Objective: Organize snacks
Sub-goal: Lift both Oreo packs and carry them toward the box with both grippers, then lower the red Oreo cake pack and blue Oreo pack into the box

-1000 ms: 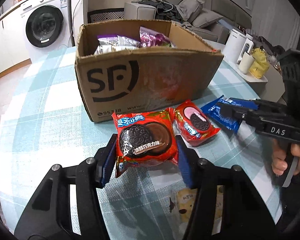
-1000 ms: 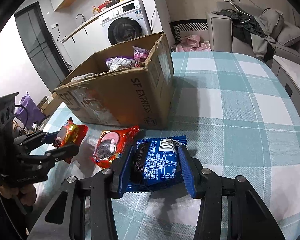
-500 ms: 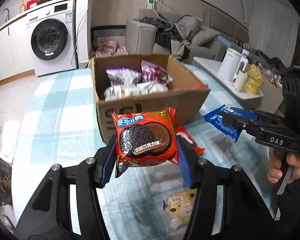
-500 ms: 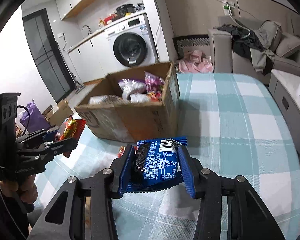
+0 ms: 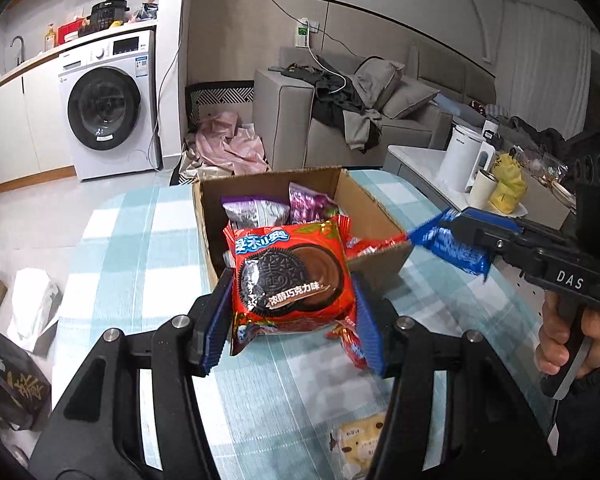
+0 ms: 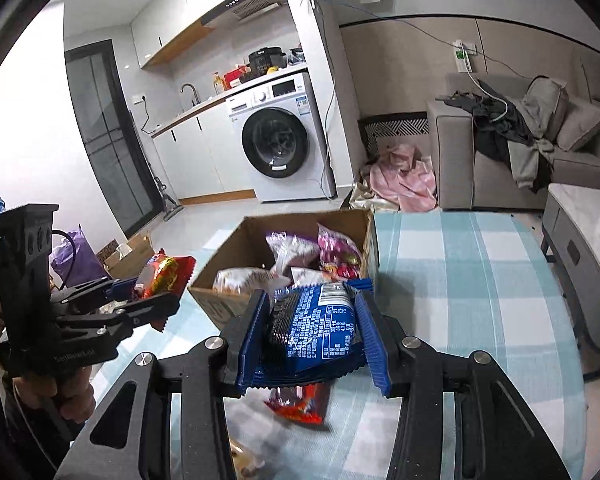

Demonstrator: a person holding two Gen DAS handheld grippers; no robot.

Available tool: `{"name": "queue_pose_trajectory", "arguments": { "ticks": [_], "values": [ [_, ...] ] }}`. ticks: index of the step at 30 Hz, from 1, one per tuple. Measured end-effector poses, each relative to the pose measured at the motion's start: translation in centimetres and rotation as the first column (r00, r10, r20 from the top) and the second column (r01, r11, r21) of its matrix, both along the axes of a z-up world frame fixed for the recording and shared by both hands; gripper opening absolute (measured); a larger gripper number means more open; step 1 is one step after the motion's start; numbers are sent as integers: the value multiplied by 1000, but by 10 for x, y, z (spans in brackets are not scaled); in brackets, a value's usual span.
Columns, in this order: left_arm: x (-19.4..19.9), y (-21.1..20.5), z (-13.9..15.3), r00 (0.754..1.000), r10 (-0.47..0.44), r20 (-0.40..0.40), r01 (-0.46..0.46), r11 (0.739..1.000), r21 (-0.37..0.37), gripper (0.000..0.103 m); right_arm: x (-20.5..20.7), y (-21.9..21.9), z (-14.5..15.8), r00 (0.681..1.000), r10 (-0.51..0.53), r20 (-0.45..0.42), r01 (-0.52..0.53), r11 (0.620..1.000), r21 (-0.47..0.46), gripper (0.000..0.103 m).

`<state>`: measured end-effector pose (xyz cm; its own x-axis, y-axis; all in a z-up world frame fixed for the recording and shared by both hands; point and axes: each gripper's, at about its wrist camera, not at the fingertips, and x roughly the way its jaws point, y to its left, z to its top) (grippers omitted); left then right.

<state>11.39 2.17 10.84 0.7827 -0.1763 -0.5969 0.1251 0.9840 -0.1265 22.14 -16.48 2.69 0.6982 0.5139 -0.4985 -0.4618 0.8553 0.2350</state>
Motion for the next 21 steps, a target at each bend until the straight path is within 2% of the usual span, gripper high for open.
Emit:
{"name": "queue_pose_trajectory", "arguments": {
  "ticks": [1,2,3,5,6,9,12,16,21],
  "values": [
    [2,-1,1,1000,-1,3,1,1000,2,52,2,2,2,1000,3,4,-3,1000,3,45],
    [4,-1,3,1000,2,6,-2,1000,6,52,3,3,4,1000,4,10,-4,1000,6,36],
    [8,-1,4,1000,3,8,-3,1000,7,52,6,6,6,1000,4,9,-4,1000,0,32],
    [15,-1,4,1000,1,1,-1,1000,-6,52,10,9,7,1000,5,10,-5,1000,-2,32],
    [18,0,2,1000,0,-7,0,1000,-10,52,12,11,3,1000,11,14,-11,1000,-9,28],
    [22,3,-5,1000,5,-18,-5,1000,-27,52,23,9,-17,999,-7,-44,6,1000,-15,28],
    [29,3,-14,999,2,-39,-3,1000,-22,52,25,8,-32,998,-10,-64,6,999,-51,28],
    [36,4,-20,999,6,-48,-7,1000,-27,52,28,0,-60,990,-26,-138,16,997,-75,35],
    [41,0,-25,999,-1,-54,0,1000,-13,52,31,-2,-93,975,-22,-220,1,995,-96,50]
  ]
}}
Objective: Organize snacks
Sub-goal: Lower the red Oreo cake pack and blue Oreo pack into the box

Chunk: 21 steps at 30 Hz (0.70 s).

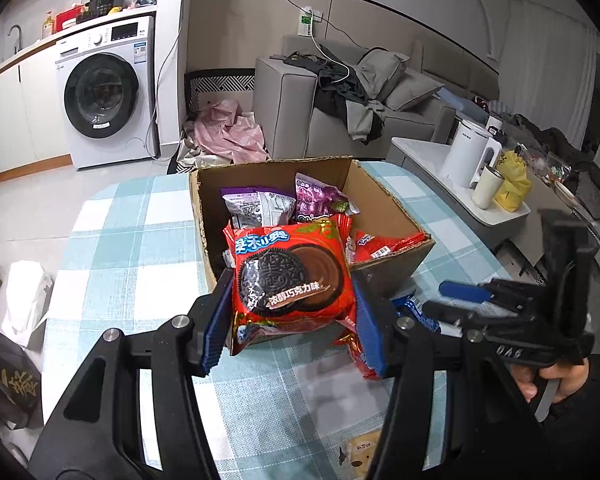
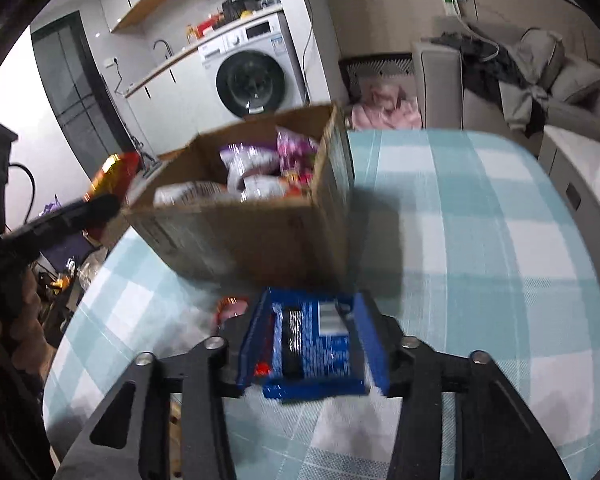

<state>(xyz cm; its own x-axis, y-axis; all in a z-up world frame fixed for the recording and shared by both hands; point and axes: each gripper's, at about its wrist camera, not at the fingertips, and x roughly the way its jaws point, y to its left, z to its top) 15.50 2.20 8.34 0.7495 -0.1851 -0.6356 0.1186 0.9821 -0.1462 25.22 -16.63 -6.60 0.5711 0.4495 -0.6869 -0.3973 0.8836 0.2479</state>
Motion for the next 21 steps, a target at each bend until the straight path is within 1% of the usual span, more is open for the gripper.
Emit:
{"name": "queue_pose_trajectory", "arguments": {
  "ticks": [3,8,10,11,16,21],
  "values": [
    [3,-1,-1,1000,4,-2,-4,1000,3,52,3,3,-17,999,10,-50,-11,1000,-10,51],
    [6,-1,-2,1000,4,-5,-4,1000,8,52,9,11,-38,994,26,-102,-28,999,-26,51],
    [6,-1,-2,1000,5,-5,-5,1000,6,52,9,13,-41,995,26,-92,-30,999,-38,45],
    [6,-2,-2,1000,5,-5,-5,1000,7,52,8,13,-41,996,27,-86,-30,999,-38,44],
    [7,-1,-1,1000,7,3,-7,1000,5,52,-2,9,-22,999,34,-33,-34,999,-4,43],
    [13,2,2,1000,12,11,-12,1000,4,52,-14,6,15,998,40,45,-41,999,31,43]
  ]
}}
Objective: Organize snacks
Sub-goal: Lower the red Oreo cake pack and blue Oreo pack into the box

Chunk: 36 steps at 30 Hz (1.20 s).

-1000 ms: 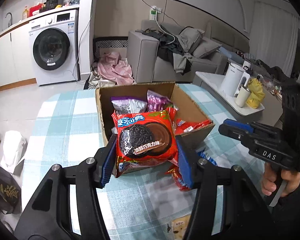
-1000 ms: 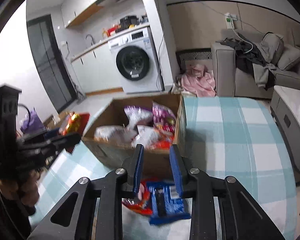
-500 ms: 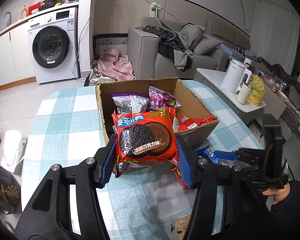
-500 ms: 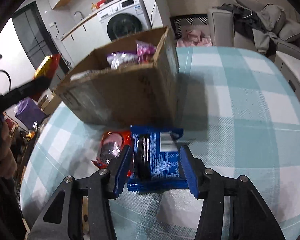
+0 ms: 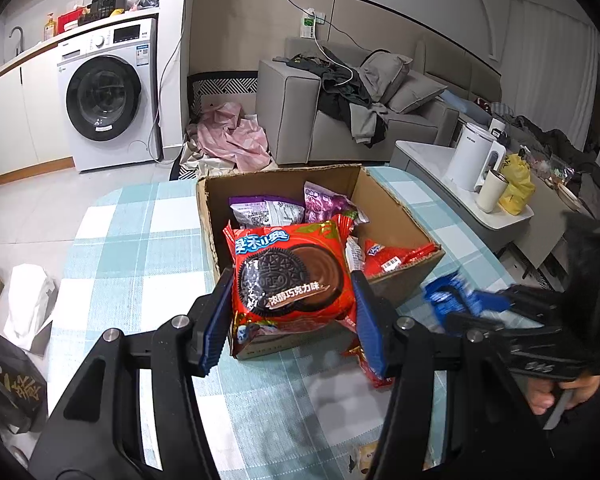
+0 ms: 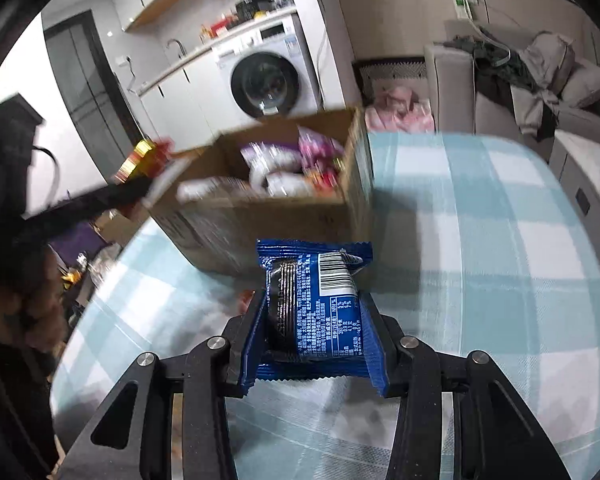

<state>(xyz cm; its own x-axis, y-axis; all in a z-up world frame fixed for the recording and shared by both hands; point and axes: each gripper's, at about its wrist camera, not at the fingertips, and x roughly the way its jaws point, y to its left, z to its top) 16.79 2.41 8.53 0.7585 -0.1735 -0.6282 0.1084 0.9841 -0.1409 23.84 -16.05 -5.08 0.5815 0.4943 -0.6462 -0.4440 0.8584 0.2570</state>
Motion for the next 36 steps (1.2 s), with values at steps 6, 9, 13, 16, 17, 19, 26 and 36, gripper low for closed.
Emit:
{"name": "queue_pose_trajectory", "arguments": {
  "ticks": [6,9,13,16,17,19,26,36],
  "values": [
    [9,2,3,1000,5,8,-5,1000,-6,52,-2,4,39,997,4,79,-8,999,48,43],
    [16,2,4,1000,7,14,-7,1000,-6,52,5,6,51,995,-8,96,2,998,65,43],
    [26,3,5,1000,8,15,-8,1000,-3,52,20,10,62,994,-23,103,14,996,91,43],
    [31,4,6,1000,12,19,-12,1000,-1,52,29,16,68,993,-29,113,18,995,95,43],
    [34,4,5,1000,11,17,-11,1000,-1,52,33,19,68,993,-27,113,17,995,94,43],
    [42,3,4,1000,12,14,-12,1000,3,52,40,24,70,992,-26,120,15,996,90,43],
    [62,4,-6,1000,18,8,-18,1000,4,52,64,34,67,995,-32,93,21,994,111,43],
    [89,2,-26,999,36,-9,-36,999,9,53,88,47,61,996,-36,78,28,995,98,44]
  ]
}}
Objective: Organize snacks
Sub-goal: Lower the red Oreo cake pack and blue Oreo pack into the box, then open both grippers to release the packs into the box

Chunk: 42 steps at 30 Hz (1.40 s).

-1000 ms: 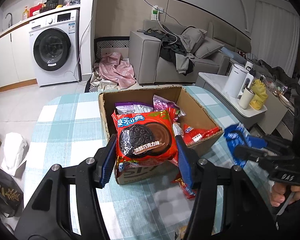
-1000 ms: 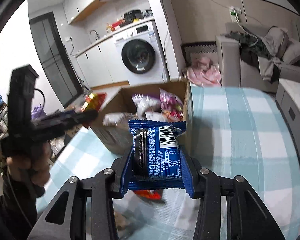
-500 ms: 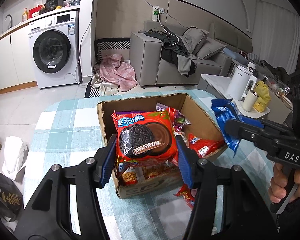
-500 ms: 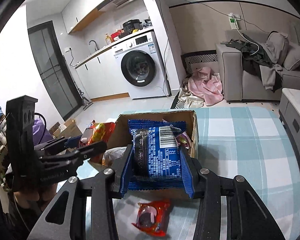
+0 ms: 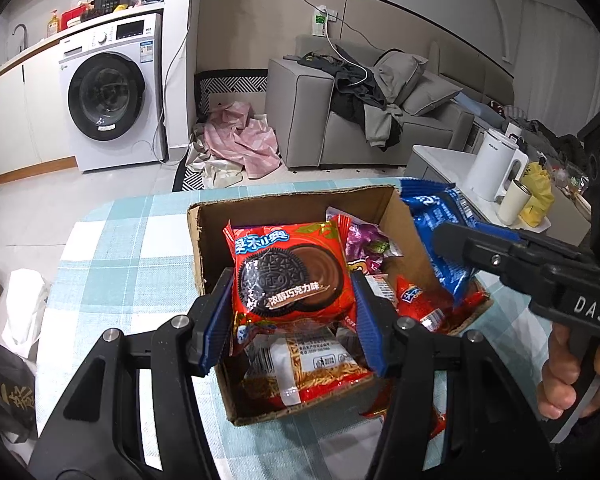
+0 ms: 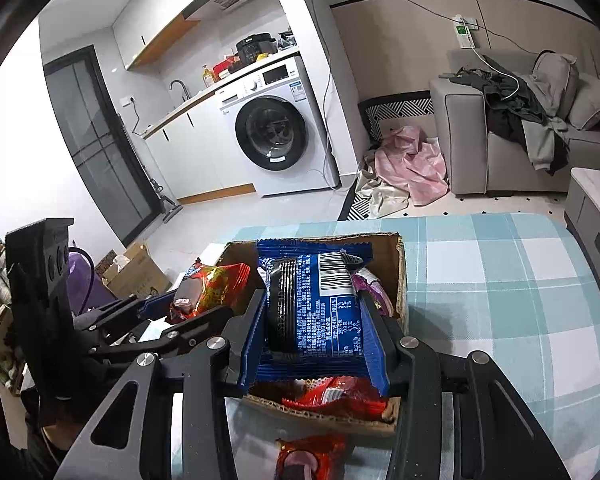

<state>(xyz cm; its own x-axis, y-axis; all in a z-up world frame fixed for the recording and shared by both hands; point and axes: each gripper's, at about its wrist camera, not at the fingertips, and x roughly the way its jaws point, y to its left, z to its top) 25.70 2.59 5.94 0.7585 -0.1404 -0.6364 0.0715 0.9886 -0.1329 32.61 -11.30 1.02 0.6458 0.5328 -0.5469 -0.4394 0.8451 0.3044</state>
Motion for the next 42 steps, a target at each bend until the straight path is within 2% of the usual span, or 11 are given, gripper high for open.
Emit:
{"name": "queue_pose_trajectory", "arguments": {
  "ticks": [15,29,32,34,37,39,41,42],
  "values": [
    [32,-9,-25,1000,13,-20,-12,1000,20,53,17,9,-18,1000,-17,-25,17,1000,-9,44],
    [46,-25,-32,1000,2,-31,-1,999,49,53,23,11,-23,998,-47,-36,47,999,-15,44],
    [45,-26,-28,1000,4,-30,-3,1000,29,59,17,8,-18,998,-58,-10,58,998,-12,52],
    [40,-22,-23,1000,12,-18,-11,1000,19,74,14,4,-14,998,-57,3,57,998,-8,54],
    [28,-17,-14,1000,21,4,-21,1000,-3,83,5,-6,-8,997,-72,28,73,997,-6,72],
    [18,-14,-9,1000,24,1,-24,1000,-7,86,-2,-13,-3,997,-66,46,66,998,-1,91],
    [9,-13,-4,1000,25,1,-25,1000,0,90,-10,-21,1,995,-80,53,80,997,-2,98],
    [2,-12,-2,1000,29,3,-29,1000,5,97,-13,-25,2,996,-78,47,78,997,2,99]
  ]
}}
